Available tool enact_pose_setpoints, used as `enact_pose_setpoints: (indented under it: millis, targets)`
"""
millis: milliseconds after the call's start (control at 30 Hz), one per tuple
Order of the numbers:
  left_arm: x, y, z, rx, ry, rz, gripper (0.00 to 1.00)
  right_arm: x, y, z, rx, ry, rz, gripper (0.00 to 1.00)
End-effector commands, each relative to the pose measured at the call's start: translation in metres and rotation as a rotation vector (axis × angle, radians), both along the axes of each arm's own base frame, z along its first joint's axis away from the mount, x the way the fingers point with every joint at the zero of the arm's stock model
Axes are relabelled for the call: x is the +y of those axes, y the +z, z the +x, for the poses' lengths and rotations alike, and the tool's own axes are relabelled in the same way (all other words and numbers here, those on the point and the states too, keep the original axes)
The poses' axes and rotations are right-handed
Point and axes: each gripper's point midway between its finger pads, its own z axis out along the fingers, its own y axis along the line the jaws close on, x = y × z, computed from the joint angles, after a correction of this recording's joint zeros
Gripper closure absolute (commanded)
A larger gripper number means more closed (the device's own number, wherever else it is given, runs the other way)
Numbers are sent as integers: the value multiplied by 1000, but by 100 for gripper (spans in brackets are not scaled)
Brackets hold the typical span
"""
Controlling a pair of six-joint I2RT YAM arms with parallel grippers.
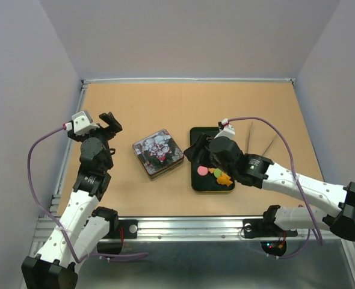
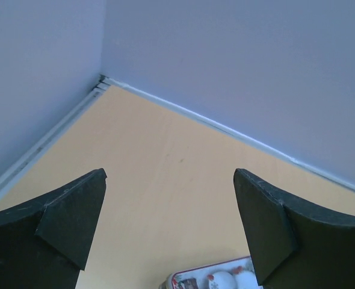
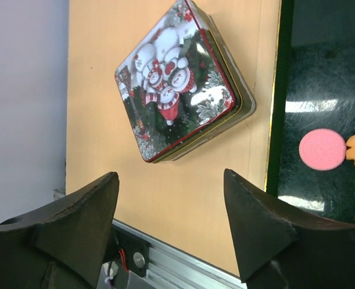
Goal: Pack the cookies
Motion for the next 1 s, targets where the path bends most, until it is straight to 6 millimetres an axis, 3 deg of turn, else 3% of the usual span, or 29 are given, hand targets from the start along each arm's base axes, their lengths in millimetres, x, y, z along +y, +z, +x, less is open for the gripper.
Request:
enact_pose_setpoints:
  millis: [0, 67, 167, 200, 233, 267, 300, 367, 467, 567, 700, 800, 933, 967]
  targets:
    - [29, -6, -3, -29, 188, -33, 1, -22, 17, -1, -106, 14, -45, 22]
    - [25, -9, 3, -31, 163, 15, 1, -27, 23, -3, -133, 23, -52, 16]
    - [15, -50, 16, 47, 116, 83, 7, -39, 31, -7, -177, 35, -69, 10]
    - [19, -78, 18, 103, 151, 89, 4, -41, 33, -8, -187, 36, -72, 10]
    - [25, -80, 20, 79, 189, 76, 4, -48, 34, -10, -205, 35, -78, 9]
    - [25, -101, 23, 141, 191, 133, 2, -51, 35, -10, -215, 35, -82, 9]
    - [23, -107, 26, 156, 173, 158, 2, -54, 35, -11, -224, 35, -86, 9]
    - [19, -111, 35, 141, 138, 180, 1, -63, 37, -14, -241, 20, -75, 0]
    - [11, -144, 45, 174, 57, 208, 1, -77, 42, -16, -284, 3, -76, 0]
    - [17, -131, 56, 122, 73, 194, 1, -89, 51, -20, -319, -15, -61, 0]
    - [3, -126, 79, 101, -50, 234, 2, -100, 47, -22, -338, -36, -60, 0]
    - [0, -120, 85, 74, -71, 305, 3, -103, 44, -24, -338, -36, -60, 0]
    - [2, -106, 75, -44, -75, 368, 3, -104, 37, -24, -333, -34, -76, 0]
    - [5, -114, 67, -55, -74, 345, 2, -105, 37, -23, -336, -39, -84, 0]
